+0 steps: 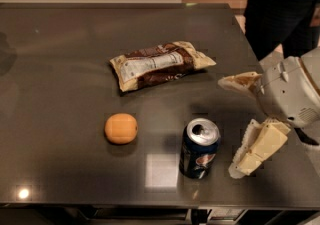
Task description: Knock pepsi can over
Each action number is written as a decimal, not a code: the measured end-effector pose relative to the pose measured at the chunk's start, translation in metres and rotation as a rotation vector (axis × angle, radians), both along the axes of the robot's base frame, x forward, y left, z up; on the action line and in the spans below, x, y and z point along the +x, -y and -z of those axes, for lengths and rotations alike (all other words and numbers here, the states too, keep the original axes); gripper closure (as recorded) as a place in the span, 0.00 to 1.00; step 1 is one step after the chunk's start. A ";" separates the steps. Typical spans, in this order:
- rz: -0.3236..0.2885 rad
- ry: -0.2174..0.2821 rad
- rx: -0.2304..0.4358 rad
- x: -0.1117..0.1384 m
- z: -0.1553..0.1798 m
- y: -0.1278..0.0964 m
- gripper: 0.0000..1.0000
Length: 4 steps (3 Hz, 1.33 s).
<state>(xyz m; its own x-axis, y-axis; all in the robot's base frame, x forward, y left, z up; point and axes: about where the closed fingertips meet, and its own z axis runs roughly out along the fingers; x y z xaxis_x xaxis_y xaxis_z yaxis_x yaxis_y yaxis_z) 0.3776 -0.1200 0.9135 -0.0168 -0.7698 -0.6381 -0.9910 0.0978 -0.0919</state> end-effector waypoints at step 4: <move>-0.067 -0.022 0.206 -0.017 0.029 -0.044 0.08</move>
Offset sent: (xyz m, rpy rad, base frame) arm -0.0197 0.0418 -0.0267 0.2104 0.0333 0.0731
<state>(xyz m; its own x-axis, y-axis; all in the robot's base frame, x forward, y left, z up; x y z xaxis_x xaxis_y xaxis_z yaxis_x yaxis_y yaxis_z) 0.3603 -0.0759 0.8847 0.0149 -0.6232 -0.7819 -0.9974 0.0459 -0.0556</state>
